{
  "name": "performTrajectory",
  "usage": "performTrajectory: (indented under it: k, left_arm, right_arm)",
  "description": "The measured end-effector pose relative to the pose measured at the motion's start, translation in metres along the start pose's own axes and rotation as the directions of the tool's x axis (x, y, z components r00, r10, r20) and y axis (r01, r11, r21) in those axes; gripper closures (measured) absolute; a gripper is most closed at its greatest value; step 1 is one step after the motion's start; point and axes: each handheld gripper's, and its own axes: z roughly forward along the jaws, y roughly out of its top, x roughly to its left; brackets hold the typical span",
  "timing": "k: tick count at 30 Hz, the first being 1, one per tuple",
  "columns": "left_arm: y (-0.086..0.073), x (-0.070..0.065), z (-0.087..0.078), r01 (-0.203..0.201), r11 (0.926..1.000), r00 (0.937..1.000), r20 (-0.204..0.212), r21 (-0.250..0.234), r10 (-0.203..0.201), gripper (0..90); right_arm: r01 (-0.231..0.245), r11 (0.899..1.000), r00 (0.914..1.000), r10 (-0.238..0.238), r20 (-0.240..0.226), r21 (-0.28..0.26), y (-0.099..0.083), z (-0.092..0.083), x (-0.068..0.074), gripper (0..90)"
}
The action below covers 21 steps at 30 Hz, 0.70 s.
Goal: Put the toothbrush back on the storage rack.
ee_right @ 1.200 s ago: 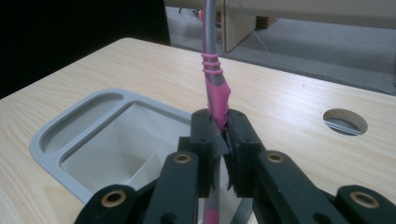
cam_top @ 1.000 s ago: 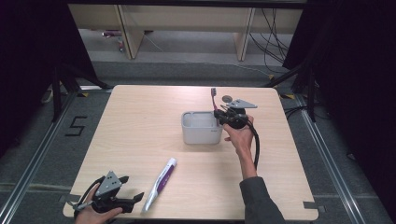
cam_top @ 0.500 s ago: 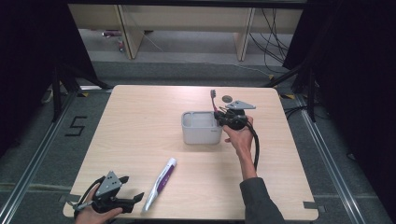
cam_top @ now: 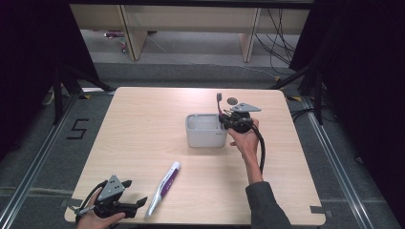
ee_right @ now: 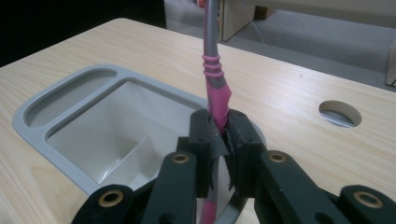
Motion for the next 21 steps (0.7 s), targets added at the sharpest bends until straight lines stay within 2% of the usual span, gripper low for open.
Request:
performTrajectory:
  k: [1,2,3,5,6,9,10,11,12,13,14,16,17,18,21]
  left_arm:
    - [-0.0001,0.0007,-0.0005,-0.01,0.9999,0.9999,0.002,0.01,0.01,16.5]
    - [-0.0005,0.0011,-0.0003,-0.016,0.9998,0.9999,0.005,0.01,0.016,16.5]
    - [-0.0005,0.0011,-0.0003,-0.016,0.9998,0.9999,0.005,0.01,0.016,16.5]
    - [-0.0001,-0.0001,0.0002,-0.001,1.0,1.0,0.001,0.001,0.001,16.5]
    - [0.0,-0.0001,0.0,0.0,1.0,1.0,0.0,0.001,0.0,16.5]
    - [-0.0003,0.0011,-0.0007,-0.015,0.9998,0.9999,0.004,0.015,0.015,16.5]
    - [0.0,0.0014,-0.0007,-0.018,0.9997,0.9998,0.004,0.015,0.018,16.6]
    - [-0.0001,-0.0002,0.0,0.0,1.0,1.0,0.0,0.0,0.0,16.5]
    - [-0.0001,-0.0002,0.0,0.0,1.0,1.0,0.0,0.0,0.0,16.5]
    - [-0.0002,0.0006,-0.0003,-0.01,0.9999,0.9999,0.004,0.009,0.01,16.5]
    - [-0.0001,0.0001,-0.0001,-0.003,1.0,1.0,-0.001,0.004,0.003,16.5]
    - [0.0,0.0003,-0.0002,-0.004,1.0,1.0,-0.001,0.004,0.004,16.5]
    - [-0.0001,-0.0001,0.0,0.0,1.0,1.0,0.0,0.001,0.0,16.5]
    - [-0.0001,0.0005,-0.0007,-0.01,0.9999,1.0,0.0,0.01,0.01,16.5]
    - [-0.0001,0.0003,-0.0002,-0.004,1.0,1.0,-0.001,0.004,0.004,16.5]
  right_arm:
    - [-0.019,1.0,0.9998,0.02,-0.009,0.008,0.0003,-0.001,0.0009,79.6]
    - [0.026,1.0,0.9997,-0.026,-0.004,-0.012,0.0006,0.0,-0.002,79.2]
    - [0.026,1.0,0.9997,-0.026,-0.004,-0.012,0.0006,0.0,-0.002,79.2]
    - [0.018,1.0,0.9998,-0.018,-0.001,-0.013,0.001,-0.0004,-0.0014,78.9]
    - [-0.005,1.0,1.0,0.005,0.001,-0.011,0.0008,-0.0004,0.0005,78.7]
    - [-0.004,1.0,0.9999,0.004,-0.012,0.002,0.0017,-0.0007,0.0002,77.5]
    - [0.007,1.0,1.0,-0.007,0.006,-0.003,0.0026,-0.0024,-0.0008,75.8]
    - [0.016,1.0,0.9998,-0.016,0.012,-0.011,0.0025,-0.0027,-0.0015,75.0]
    - [0.009,1.0,1.0,-0.009,-0.003,-0.015,0.0027,-0.0021,-0.0011,74.3]
    - [-0.024,1.0,0.9997,0.024,-0.007,-0.009,0.0028,-0.0027,0.0005,73.1]
    - [-0.002,1.0,1.0,0.002,0.001,-0.012,0.0034,-0.0039,-0.0008,71.4]
    - [-0.001,1.0,0.9999,0.002,0.014,-0.027,0.0039,-0.0037,-0.0012,70.5]
    - [-0.021,0.999,0.9998,0.021,-0.004,-0.024,0.0045,-0.004,-0.0004,66.8]
    - [-0.001,0.999,0.9998,0.001,0.02,-0.041,0.0051,-0.0051,-0.0016,65.4]
    - [-0.014,0.999,0.9999,0.014,0.008,-0.045,0.0062,-0.0064,-0.0011,61.5]
